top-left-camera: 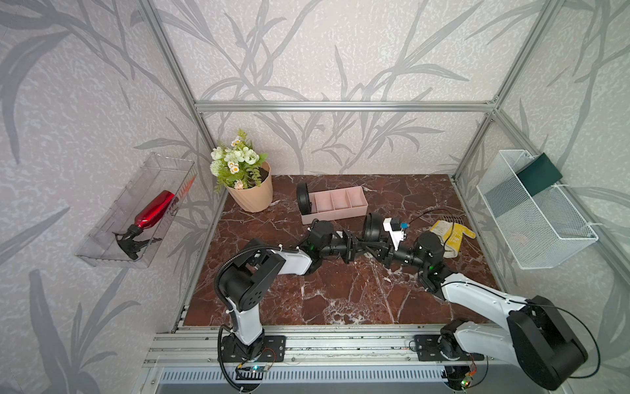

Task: Place the belts into the storage roll
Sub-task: Pick up the belt from the center of the board.

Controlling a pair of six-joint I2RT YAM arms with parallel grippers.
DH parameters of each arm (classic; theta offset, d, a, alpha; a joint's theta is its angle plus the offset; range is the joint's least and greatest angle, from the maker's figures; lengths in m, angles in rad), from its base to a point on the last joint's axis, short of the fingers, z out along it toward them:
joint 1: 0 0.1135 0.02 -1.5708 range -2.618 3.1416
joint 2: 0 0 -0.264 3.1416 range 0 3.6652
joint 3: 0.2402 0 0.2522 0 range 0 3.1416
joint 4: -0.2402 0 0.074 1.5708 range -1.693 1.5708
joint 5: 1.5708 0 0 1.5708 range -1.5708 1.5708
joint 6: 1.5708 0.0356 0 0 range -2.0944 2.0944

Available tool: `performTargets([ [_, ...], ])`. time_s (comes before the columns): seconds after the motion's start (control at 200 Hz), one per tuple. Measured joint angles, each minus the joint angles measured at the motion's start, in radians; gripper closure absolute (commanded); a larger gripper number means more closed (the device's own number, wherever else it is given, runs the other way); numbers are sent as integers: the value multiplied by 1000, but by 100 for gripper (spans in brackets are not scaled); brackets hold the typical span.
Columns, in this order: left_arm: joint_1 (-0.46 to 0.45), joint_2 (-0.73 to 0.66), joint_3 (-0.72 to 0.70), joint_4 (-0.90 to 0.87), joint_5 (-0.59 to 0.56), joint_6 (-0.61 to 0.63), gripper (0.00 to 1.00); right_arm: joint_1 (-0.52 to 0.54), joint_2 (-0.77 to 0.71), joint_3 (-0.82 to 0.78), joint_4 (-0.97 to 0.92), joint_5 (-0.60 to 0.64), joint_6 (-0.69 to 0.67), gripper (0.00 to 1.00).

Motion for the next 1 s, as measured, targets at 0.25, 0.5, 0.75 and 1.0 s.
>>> performTargets([
  [0.25,0,0,-10,4,5,-10,100,-14,40,11,3,-55,-8,99],
  [0.5,1,0,-11,-1,23,-13,86,-28,72,24,27,-85,16,100],
  [0.75,42,-78,44,-211,59,150,61,-82,89,105,-38,-121,121,100],
  [1.0,147,-420,139,-803,32,620,54,-128,136,407,-392,-38,48,100],
])
